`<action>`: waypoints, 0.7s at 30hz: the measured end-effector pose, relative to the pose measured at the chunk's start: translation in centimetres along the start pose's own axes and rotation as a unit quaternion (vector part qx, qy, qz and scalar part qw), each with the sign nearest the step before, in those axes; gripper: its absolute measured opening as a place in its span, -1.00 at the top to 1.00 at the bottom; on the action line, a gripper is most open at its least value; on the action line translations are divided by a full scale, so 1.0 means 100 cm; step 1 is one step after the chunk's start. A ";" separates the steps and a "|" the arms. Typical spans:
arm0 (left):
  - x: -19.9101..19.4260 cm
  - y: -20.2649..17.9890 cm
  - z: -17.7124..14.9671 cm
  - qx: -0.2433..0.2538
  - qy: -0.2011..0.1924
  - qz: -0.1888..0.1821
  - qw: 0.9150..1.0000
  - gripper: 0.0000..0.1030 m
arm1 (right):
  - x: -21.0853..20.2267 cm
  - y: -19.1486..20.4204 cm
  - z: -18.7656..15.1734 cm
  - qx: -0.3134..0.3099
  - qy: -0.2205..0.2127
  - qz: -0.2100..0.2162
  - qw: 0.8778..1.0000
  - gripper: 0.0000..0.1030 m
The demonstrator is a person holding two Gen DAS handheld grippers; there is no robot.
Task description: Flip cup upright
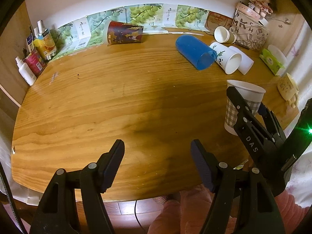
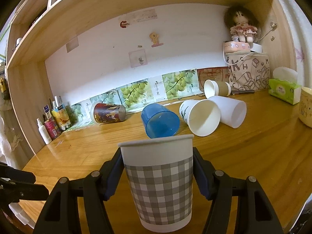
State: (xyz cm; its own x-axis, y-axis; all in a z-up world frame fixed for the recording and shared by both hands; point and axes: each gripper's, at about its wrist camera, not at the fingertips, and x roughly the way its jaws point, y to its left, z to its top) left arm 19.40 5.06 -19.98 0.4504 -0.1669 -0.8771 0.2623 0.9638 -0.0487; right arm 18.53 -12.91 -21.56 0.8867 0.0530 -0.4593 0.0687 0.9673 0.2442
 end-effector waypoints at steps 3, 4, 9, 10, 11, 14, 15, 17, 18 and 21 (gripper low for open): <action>-0.001 -0.001 -0.001 0.002 -0.002 -0.001 1.000 -0.44 | -0.004 0.000 -0.002 -0.002 0.001 -0.001 1.000 -0.29; -0.001 -0.001 -0.001 0.003 -0.003 -0.002 1.000 -0.44 | -0.006 0.001 -0.003 -0.004 0.002 0.000 1.000 -0.30; -0.002 -0.003 -0.002 -0.001 -0.003 -0.006 1.000 -0.44 | -0.014 0.004 -0.006 -0.021 0.000 0.004 1.000 -0.30; -0.002 -0.004 -0.002 -0.001 -0.003 -0.005 1.000 -0.44 | -0.015 0.005 -0.006 -0.024 0.000 0.004 1.000 -0.30; -0.002 -0.004 -0.003 -0.002 -0.003 -0.006 1.000 -0.44 | -0.016 0.005 -0.006 -0.025 0.000 0.005 1.000 -0.30; -0.004 -0.005 -0.004 0.000 -0.004 -0.007 1.000 -0.44 | -0.020 0.004 -0.008 -0.023 0.001 0.006 1.000 -0.30; -0.004 -0.006 -0.005 0.001 -0.004 -0.008 1.000 -0.44 | -0.021 0.004 -0.008 -0.024 0.002 0.006 1.000 -0.30; -0.004 -0.008 -0.005 0.003 -0.004 -0.009 1.000 -0.44 | -0.024 0.004 -0.009 -0.030 0.003 0.008 1.000 -0.30; -0.004 -0.009 -0.006 0.003 -0.003 -0.011 1.000 -0.44 | -0.026 0.005 -0.010 -0.036 0.004 0.008 0.999 -0.31; -0.004 -0.011 -0.007 0.004 -0.002 -0.014 1.000 -0.44 | -0.031 0.008 -0.013 -0.052 0.009 0.009 0.999 -0.31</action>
State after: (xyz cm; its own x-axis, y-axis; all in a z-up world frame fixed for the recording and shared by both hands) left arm 18.34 4.23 -19.87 0.4460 -0.1941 -0.8737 0.2814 0.9571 -0.0689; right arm 15.25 -11.96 -21.07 0.8790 0.0733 -0.4712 0.0047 0.9867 0.1624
